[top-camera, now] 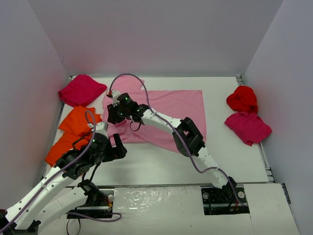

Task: Fold and stack the t-shirts
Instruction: Fold the tshirt

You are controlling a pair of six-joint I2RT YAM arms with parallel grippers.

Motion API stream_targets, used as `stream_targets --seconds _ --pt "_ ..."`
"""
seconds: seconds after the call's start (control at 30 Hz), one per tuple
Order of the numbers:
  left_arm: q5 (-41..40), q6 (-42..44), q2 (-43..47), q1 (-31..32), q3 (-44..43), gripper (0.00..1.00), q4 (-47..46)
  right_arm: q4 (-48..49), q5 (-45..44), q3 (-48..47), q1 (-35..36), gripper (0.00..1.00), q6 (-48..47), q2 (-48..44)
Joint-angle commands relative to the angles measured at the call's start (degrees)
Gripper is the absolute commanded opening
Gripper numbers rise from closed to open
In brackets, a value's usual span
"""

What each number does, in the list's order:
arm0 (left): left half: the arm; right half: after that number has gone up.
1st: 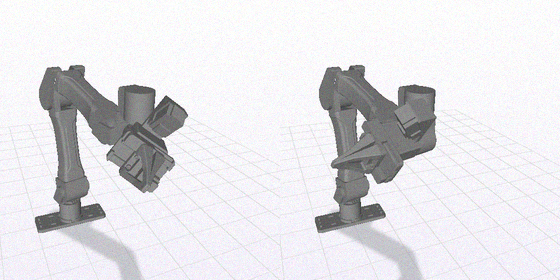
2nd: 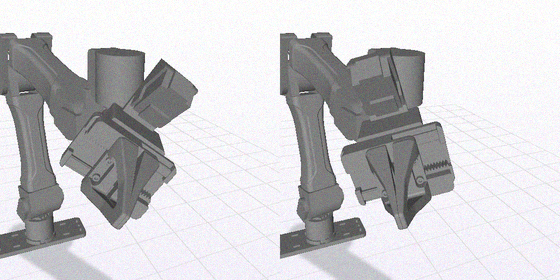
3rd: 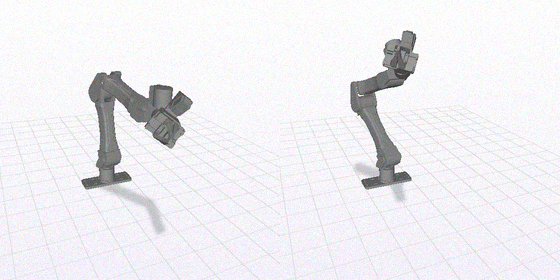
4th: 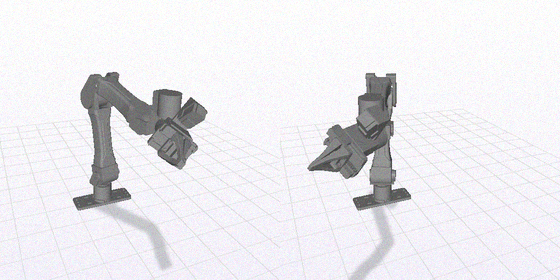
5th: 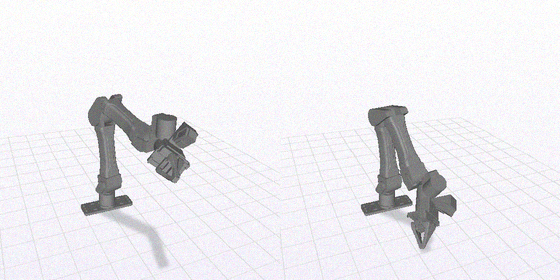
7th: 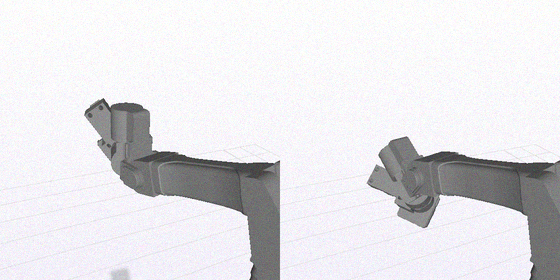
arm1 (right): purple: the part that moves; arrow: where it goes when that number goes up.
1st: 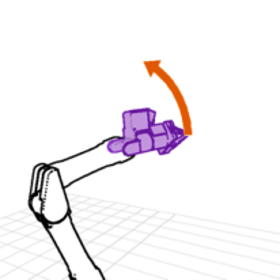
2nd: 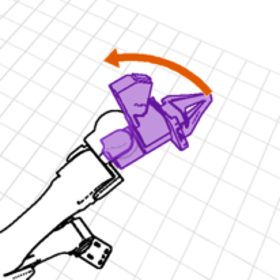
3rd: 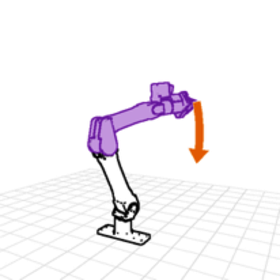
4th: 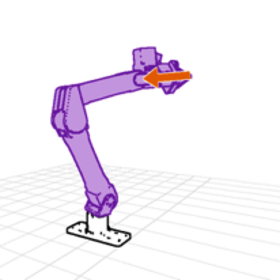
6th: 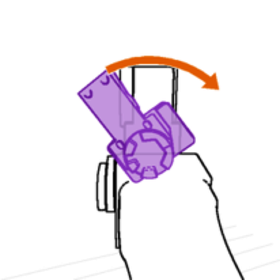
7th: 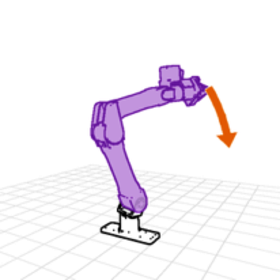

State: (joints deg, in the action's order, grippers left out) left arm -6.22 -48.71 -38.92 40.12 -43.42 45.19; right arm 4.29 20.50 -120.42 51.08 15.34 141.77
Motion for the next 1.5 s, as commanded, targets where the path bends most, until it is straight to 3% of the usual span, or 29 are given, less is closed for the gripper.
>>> stream_targets --seconds 0.0,0.47,0.7,0.9,1.07,1.1,1.13,1.2,1.47 --pt "-0.73 -0.79 -0.01 0.24 -1.67 0.84 -0.46 2.99 2.70 1.95 -0.11 0.25 1.36 -3.31" --pt "-1.60 -0.89 0.57 0.28 -2.46 0.84 1.19 3.18 1.91 4.41 -0.19 0.29 0.22 -2.82" --pt "-1.60 -0.74 -0.52 0.22 -2.72 0.84 0.52 3.21 0.82 5.09 -0.28 0.45 -0.37 -2.85" --pt "-1.60 -0.60 -0.87 0.25 -2.51 0.84 0.52 3.27 0.63 5.64 -0.28 0.45 -0.43 -2.43" --pt "-1.52 -0.77 -0.72 0.31 -2.37 0.84 0.52 3.35 1.20 5.55 -0.28 0.39 -0.05 -1.77" --pt "-1.52 -0.77 -0.72 0.31 -2.37 0.84 0.60 3.35 1.29 5.55 -0.28 0.33 0.04 -1.76" --pt "-1.58 -0.77 -0.65 0.31 -2.30 0.84 0.60 3.35 1.23 5.62 -0.28 0.19 0.11 -1.90" --pt "-1.69 -0.77 -0.63 0.31 -2.28 0.84 0.69 3.35 1.13 5.64 -0.19 0.01 0.13 -2.20" --pt "-1.66 -0.69 -0.98 0.26 -2.25 0.84 0.18 3.27 1.25 5.67 -0.10 0.00 0.09 -4.92"
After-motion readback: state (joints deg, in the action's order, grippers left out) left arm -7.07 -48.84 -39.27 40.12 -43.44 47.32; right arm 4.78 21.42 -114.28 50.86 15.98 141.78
